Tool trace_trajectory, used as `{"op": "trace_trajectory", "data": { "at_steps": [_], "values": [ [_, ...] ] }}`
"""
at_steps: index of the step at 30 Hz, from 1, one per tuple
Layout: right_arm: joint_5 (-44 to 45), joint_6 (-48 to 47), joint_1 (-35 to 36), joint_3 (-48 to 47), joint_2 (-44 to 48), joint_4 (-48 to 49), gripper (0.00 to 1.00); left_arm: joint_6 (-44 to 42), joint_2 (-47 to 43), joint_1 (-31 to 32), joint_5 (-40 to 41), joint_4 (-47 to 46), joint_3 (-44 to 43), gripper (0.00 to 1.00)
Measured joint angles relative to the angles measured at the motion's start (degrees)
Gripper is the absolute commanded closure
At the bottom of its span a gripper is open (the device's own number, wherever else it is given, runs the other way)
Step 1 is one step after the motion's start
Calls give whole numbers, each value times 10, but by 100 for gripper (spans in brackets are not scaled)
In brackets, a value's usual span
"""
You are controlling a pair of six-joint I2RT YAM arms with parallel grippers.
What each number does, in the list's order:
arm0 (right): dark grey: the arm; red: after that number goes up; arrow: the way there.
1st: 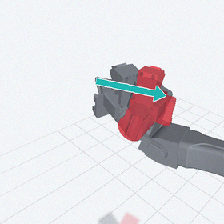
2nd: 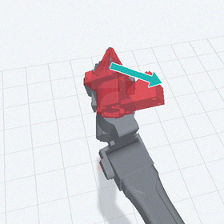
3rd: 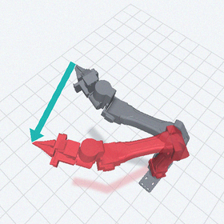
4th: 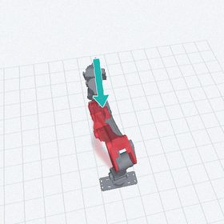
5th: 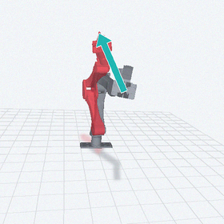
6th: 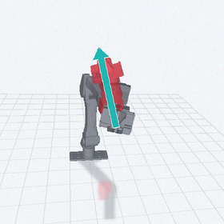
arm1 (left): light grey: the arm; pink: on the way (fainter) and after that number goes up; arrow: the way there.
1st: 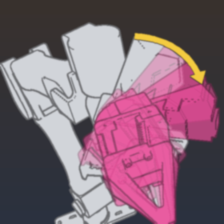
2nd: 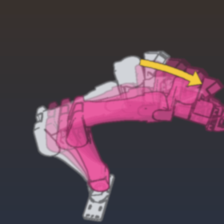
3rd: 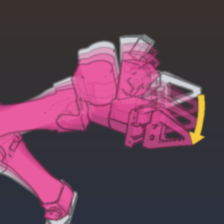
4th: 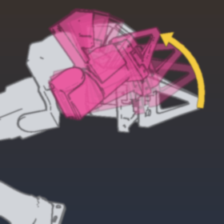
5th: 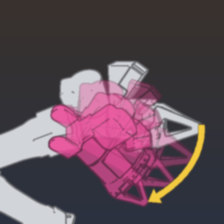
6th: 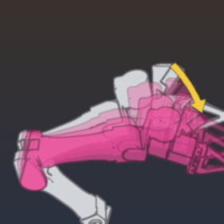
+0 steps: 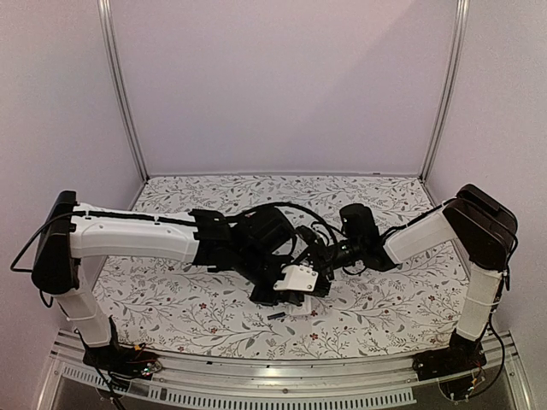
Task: Load the batteries into the remote control
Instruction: Load the battery into the battery compartment.
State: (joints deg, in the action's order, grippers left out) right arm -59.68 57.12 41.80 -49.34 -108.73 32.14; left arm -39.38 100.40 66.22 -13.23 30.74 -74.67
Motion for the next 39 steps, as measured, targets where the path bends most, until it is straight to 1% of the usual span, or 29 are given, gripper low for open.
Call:
{"op": "trace_trajectory", "data": {
  "at_steps": [11,23,28,33,39],
  "values": [
    [1,-10,1,0,7,-1,100,4,0,-6,-8,0,-2,85],
    [14,-17,1,0,27,-8,100,6,3,-10,-2,-10,-4,87],
    [23,-17,1,0,27,-8,100,5,3,-10,9,-10,-3,90],
    [32,-20,1,0,32,-9,100,1,3,-10,13,-11,-3,85],
    [36,-24,-1,0,33,-10,100,-1,2,-9,26,-11,-3,84]
  ]
}}
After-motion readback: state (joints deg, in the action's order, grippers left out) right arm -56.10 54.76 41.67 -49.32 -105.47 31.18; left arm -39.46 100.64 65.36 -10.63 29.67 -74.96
